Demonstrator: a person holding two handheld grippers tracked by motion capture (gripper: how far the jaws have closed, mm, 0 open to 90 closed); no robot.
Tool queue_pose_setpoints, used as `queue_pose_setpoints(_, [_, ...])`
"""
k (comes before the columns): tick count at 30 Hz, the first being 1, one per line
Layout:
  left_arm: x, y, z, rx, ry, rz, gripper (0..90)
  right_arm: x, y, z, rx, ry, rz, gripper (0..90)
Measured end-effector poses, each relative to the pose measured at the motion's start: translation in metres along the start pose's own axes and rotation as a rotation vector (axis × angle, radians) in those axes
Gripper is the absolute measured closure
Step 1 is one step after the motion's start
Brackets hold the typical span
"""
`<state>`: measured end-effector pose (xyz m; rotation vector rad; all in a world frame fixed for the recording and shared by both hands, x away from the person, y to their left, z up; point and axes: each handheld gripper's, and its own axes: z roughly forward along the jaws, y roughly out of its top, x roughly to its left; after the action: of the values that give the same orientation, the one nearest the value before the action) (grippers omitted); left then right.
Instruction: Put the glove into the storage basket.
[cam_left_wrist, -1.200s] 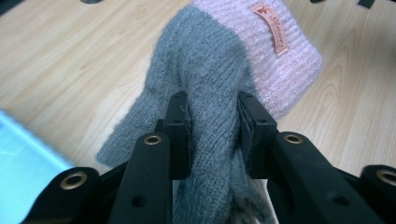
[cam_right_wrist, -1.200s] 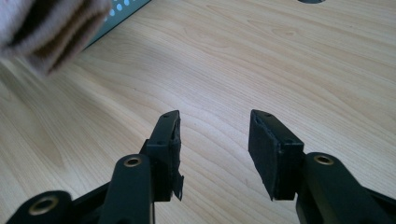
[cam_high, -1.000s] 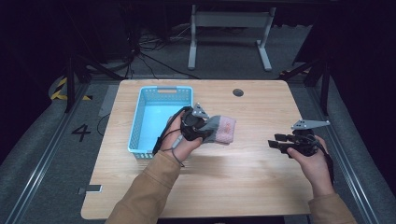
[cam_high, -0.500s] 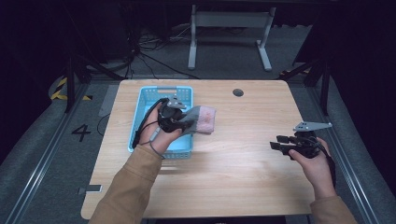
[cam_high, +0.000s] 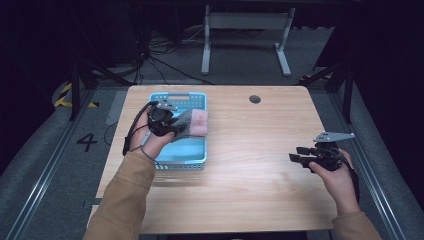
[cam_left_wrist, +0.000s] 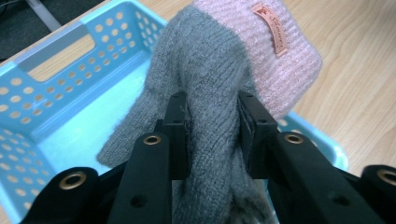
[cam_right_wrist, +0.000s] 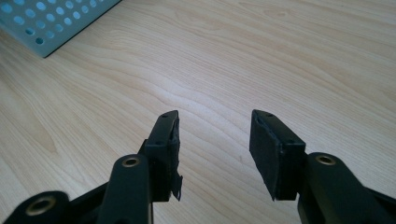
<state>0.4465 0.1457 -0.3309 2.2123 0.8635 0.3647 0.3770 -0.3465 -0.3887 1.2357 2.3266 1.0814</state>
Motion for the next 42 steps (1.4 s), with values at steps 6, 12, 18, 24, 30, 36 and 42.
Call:
queue_pose_setpoints(6, [0.014,-0.008,0.010,0.007,0.000,0.012,68.6,0.000,-0.006,-0.002,0.005,-0.010,0.012,53.2])
queue_pose_setpoints(12, [0.026,-0.019,0.026,0.033,0.010,0.008,68.4,-0.001,-0.010,-0.006,0.007,-0.020,0.022,53.0])
queue_pose_setpoints(18, [0.028,-0.024,0.042,0.088,0.049,0.015,68.4,-0.001,-0.013,-0.007,0.008,-0.025,0.025,52.8])
queue_pose_setpoints(24, [0.033,-0.026,0.051,0.118,0.049,0.008,68.4,0.000,-0.014,-0.009,0.006,-0.030,0.024,52.4])
queue_pose_setpoints(30, [0.037,-0.032,0.065,0.151,0.027,-0.005,68.3,-0.001,-0.017,-0.010,0.008,-0.034,0.028,52.3])
queue_pose_setpoints(36, [0.039,-0.035,0.078,0.187,-0.001,-0.020,67.8,0.001,-0.016,-0.010,0.005,-0.033,0.024,52.1])
queue_pose_setpoints(42, [0.040,-0.037,0.090,0.216,-0.013,-0.029,67.0,0.000,-0.014,-0.006,0.011,-0.024,0.012,52.0])
